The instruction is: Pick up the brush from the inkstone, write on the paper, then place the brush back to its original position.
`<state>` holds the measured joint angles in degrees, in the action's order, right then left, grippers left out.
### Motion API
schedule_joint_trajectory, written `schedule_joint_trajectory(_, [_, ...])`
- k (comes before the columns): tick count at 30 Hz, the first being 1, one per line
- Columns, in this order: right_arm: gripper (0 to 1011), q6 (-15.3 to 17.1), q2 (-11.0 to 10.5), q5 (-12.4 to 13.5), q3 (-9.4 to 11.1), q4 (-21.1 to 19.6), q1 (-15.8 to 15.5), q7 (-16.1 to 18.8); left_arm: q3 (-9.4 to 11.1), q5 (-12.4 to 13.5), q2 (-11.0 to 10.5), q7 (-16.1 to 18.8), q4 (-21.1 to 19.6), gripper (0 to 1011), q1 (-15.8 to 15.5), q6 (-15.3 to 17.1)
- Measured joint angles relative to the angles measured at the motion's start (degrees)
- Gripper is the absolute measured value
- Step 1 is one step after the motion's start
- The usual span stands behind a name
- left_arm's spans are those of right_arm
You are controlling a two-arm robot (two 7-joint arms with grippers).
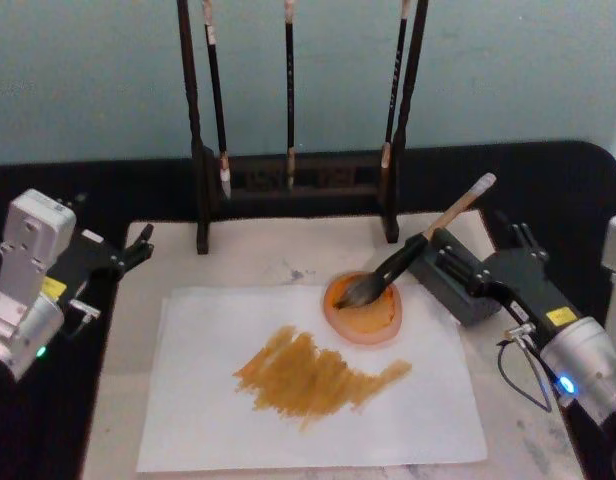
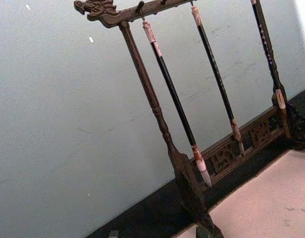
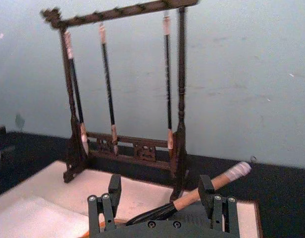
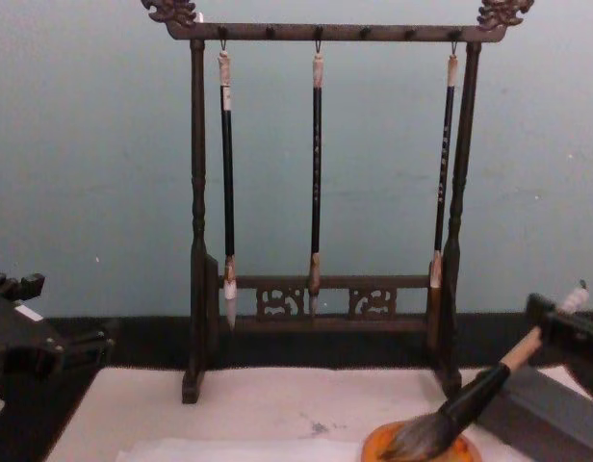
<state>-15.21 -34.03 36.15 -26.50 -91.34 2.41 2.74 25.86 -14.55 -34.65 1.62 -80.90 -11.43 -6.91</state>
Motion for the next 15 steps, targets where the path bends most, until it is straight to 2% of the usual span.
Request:
schedule_joint_trajectory(4, [1000, 0.44, 0.12, 2.73, 1.60, -1.71, -2.09, -0.05, 0.00, 0.00, 0.00, 0.00, 0.00, 1010, 0.00, 0.00])
schedule_joint_trajectory(7, [1000, 0.65, 0.60, 6.74, 3.33, -2.93, -4.24, 0.66, 0.00, 0.00, 0.00, 0.00, 0.00, 1009, 0.00, 0.00])
schedule_joint_trajectory(8, [1000, 0.79, 0.95, 9.05, 4.27, -3.40, -5.32, 1.50, 0.00, 0.00, 0.00, 0.00, 0.00, 1010, 0.00, 0.00])
schedule_joint_trajectory(10, [1000, 0.99, 1.30, 11.68, 5.18, -3.76, -6.36, 2.54, 0.00, 0.00, 0.00, 0.00, 0.00, 1010, 0.00, 0.00])
schedule_joint_trajectory(11, [1000, 1.31, 1.67, 14.65, 6.20, -4.10, -7.41, 3.81, 0.00, 0.00, 0.00, 0.00, 0.00, 1010, 0.00, 0.00])
schedule_joint_trajectory(14, [1000, 1.84, 2.17, 18.53, 7.58, -4.56, -8.91, 5.66, 0.00, 0.00, 0.00, 0.00, 0.00, 1010, 0.00, 0.00])
schedule_joint_trajectory(15, [1000, 2.45, 2.54, 21.79, 8.74, -4.89, -10.01, 7.20, 0.00, 0.00, 0.00, 0.00, 0.00, 1010, 0.00, 0.00])
